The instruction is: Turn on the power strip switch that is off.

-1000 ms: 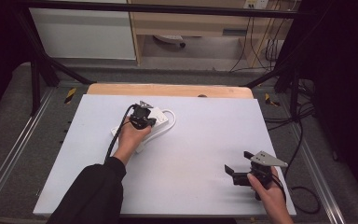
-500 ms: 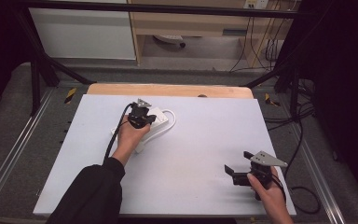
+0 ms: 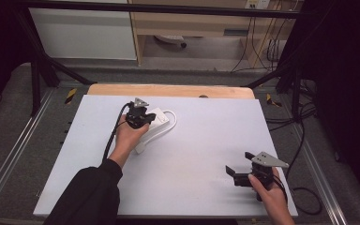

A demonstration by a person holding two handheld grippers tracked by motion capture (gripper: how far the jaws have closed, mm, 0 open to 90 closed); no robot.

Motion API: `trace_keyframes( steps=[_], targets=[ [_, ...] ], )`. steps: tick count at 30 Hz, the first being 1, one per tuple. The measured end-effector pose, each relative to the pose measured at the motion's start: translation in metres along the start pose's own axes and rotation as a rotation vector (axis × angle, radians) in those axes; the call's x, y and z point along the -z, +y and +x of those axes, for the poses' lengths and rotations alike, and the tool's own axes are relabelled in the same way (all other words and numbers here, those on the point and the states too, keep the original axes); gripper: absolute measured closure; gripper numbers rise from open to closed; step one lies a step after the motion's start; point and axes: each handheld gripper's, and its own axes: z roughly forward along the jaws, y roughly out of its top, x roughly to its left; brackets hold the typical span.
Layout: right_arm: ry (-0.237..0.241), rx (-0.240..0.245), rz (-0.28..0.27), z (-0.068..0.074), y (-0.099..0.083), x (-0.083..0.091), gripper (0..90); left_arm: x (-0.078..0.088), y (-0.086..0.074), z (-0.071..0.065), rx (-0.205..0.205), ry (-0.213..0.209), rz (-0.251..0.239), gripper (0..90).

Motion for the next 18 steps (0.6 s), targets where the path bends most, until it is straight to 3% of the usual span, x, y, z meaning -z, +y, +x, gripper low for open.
trace_keyframes(
  steps=[5,15,18],
  targets=[
    [0.000,-0.002,0.000,-0.0001,0.0000,0.0002,2.3,0.0035,0.0012,-0.0014,-0.019,0.003,-0.012,80.2],
    [0.000,0.001,0.001,0.0001,0.0000,-0.0002,2.3,0.0077,0.0035,-0.0033,-0.001,-0.010,-0.049,64.9],
    [-0.001,0.001,0.001,0.0001,0.0000,-0.0003,2.3,0.0080,0.0042,-0.0031,0.004,-0.006,-0.060,56.5]
  ],
)
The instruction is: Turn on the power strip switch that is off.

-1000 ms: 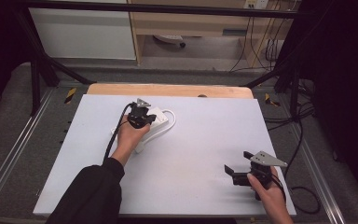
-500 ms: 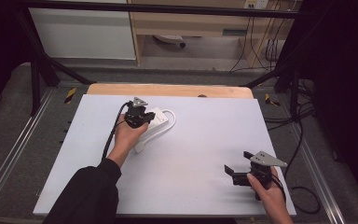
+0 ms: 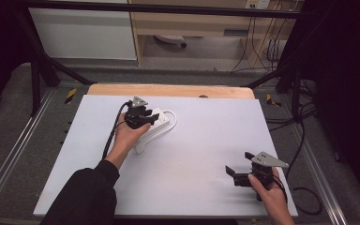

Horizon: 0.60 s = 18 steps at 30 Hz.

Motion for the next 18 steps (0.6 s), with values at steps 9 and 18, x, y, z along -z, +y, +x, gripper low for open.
trace_keyframes(
  steps=[9,18],
  targets=[
    [0.001,0.000,-0.001,0.0000,0.0001,0.0001,2.3,-0.0004,0.0010,-0.0008,0.022,-0.003,-0.019,27.4],
    [0.002,-0.002,0.001,0.0003,0.0001,-0.0001,2.3,0.0032,0.0016,-0.0011,0.046,-0.046,-0.046,12.6]
  ],
)
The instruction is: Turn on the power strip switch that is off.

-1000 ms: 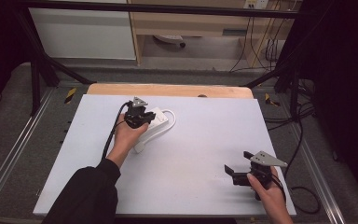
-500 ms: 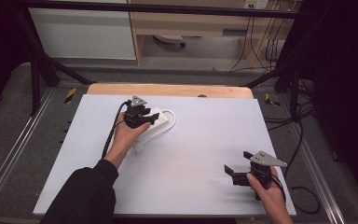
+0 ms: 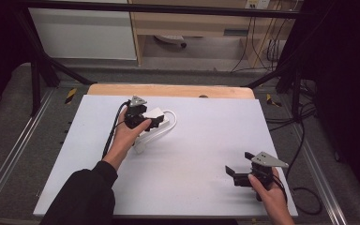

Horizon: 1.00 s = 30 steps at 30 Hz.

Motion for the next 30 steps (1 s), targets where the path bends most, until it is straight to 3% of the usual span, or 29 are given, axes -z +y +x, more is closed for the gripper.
trace_keyframes(
  steps=[5,8,16,30],
  targets=[
    [-0.001,-0.002,-0.002,0.000,0.000,0.000,2.3,0.004,0.000,0.000,0.008,-0.001,-0.027,12.7],
    [-0.001,0.000,-0.002,0.000,0.000,0.000,2.3,0.008,-0.001,0.002,0.011,-0.028,-0.044,10.8],
    [-0.001,0.000,0.001,0.000,0.000,0.000,2.3,0.019,-0.002,0.002,0.021,-0.018,-0.077,9.1],
    [-0.001,0.005,0.008,0.001,0.000,-0.002,2.3,0.057,-0.006,0.002,0.023,-0.009,-0.144,8.0]
  ],
)
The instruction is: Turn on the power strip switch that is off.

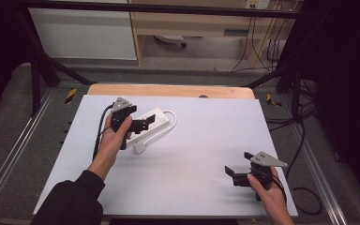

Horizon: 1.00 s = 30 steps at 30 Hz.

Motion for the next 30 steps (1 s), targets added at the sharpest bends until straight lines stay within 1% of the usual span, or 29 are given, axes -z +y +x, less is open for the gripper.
trace_keyframes(
  steps=[1,3,5,8,11,15,21,23,26,30],
  targets=[
    [-0.001,-0.001,0.000,0.000,0.000,0.000,2.3,0.003,0.000,0.000,0.001,0.003,-0.002,7.5],
    [-0.001,0.003,0.001,0.000,0.000,0.000,2.3,0.009,-0.001,0.000,0.006,-0.001,-0.022,7.3],
    [-0.002,0.003,0.001,0.000,0.000,-0.001,2.3,0.016,-0.002,0.000,0.005,-0.001,-0.027,6.9],
    [-0.003,0.004,0.003,0.000,0.000,-0.001,2.3,0.026,-0.006,0.000,0.012,-0.003,-0.036,6.9],
    [-0.003,0.004,0.003,0.000,0.000,-0.001,2.3,0.038,-0.012,-0.001,0.019,-0.001,-0.058,6.9],
    [-0.004,0.003,0.003,0.000,0.000,-0.001,2.3,0.055,-0.023,-0.002,0.013,0.003,-0.070,6.5],
    [-0.006,0.003,0.006,0.000,0.000,-0.002,2.3,0.078,-0.043,0.003,0.044,0.018,-0.095,6.8],
    [-0.006,0.002,0.008,0.001,0.000,-0.002,2.3,0.085,-0.050,0.007,0.051,0.030,-0.097,6.9],
    [-0.007,0.005,0.010,0.001,-0.001,-0.003,2.3,0.094,-0.059,0.011,0.073,0.044,-0.105,7.5],
    [-0.006,0.004,0.012,0.001,-0.001,-0.003,2.3,0.104,-0.069,0.013,0.077,0.050,-0.103,7.6]
  ],
)
